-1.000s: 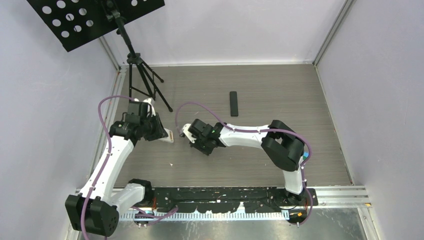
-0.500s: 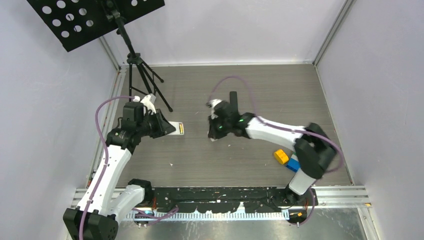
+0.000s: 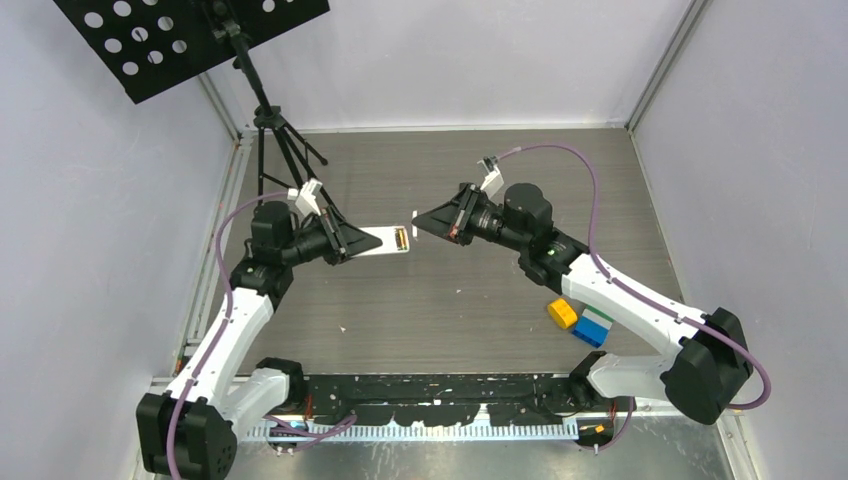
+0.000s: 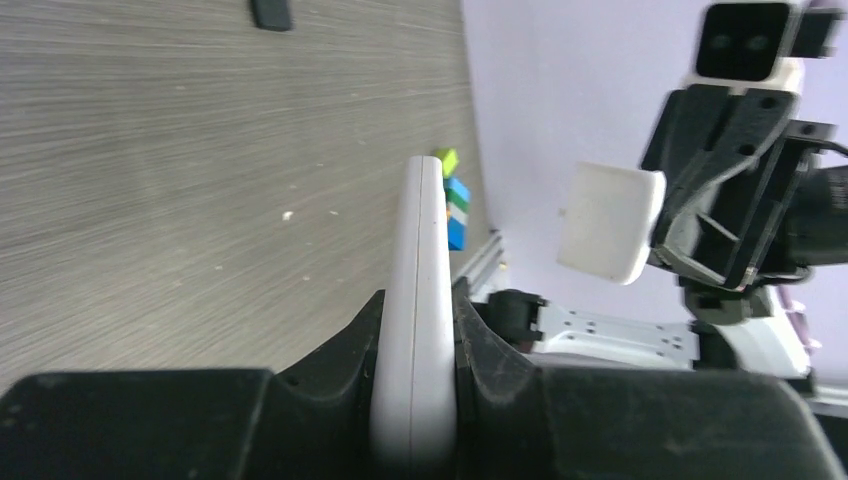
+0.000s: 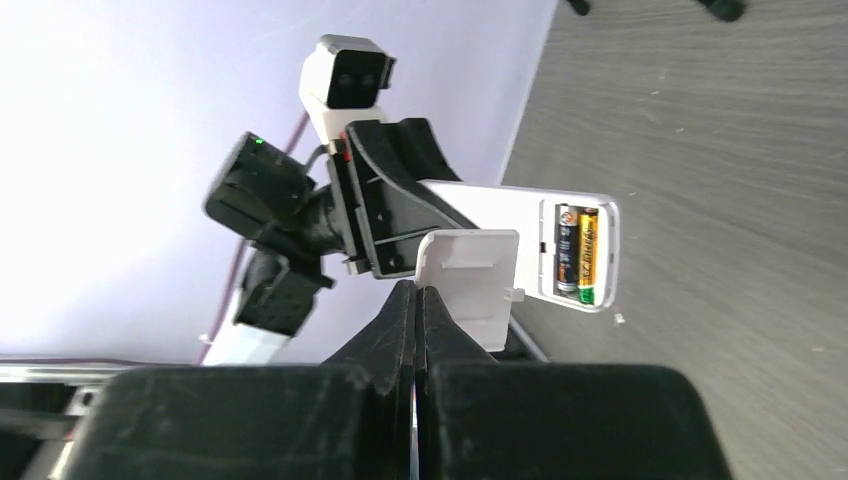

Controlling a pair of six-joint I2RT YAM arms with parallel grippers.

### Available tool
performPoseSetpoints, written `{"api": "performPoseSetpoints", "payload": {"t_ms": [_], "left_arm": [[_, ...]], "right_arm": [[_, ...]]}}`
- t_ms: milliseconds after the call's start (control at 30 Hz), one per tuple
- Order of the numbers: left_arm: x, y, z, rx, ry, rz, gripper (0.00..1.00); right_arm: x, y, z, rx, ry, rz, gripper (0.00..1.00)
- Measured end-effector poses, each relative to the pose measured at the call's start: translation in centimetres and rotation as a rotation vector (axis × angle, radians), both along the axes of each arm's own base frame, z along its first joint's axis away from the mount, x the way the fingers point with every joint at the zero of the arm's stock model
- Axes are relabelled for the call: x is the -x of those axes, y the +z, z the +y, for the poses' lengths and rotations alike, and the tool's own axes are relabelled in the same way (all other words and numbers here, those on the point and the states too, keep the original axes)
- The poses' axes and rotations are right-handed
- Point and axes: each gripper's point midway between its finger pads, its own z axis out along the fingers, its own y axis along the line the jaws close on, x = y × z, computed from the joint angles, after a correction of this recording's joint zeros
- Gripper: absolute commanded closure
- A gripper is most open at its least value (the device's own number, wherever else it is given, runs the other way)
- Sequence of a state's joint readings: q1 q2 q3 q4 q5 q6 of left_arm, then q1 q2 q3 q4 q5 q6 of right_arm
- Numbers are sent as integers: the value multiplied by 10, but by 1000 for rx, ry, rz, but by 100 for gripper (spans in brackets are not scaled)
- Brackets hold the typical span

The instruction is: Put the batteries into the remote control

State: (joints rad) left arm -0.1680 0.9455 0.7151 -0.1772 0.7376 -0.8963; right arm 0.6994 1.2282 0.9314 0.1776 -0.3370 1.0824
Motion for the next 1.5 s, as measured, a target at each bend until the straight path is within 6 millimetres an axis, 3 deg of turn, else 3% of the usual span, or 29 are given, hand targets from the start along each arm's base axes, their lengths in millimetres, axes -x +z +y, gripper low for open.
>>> {"api": "performPoseSetpoints", "payload": {"t_ms": [267, 633, 1400, 1500], "left_arm": [[6, 35, -16, 171, -90, -19, 100], [16, 56, -23, 271, -174, 7, 100], [19, 69, -26, 334, -191, 44, 100], [18, 68, -26, 342, -189, 56, 100]], "right_arm": [[15, 20, 7, -153, 70, 118, 100], [30, 37, 12, -211, 166, 105, 100], [24, 36, 16, -210, 165, 47, 100], [22, 36, 15, -208, 153, 48, 95]]}}
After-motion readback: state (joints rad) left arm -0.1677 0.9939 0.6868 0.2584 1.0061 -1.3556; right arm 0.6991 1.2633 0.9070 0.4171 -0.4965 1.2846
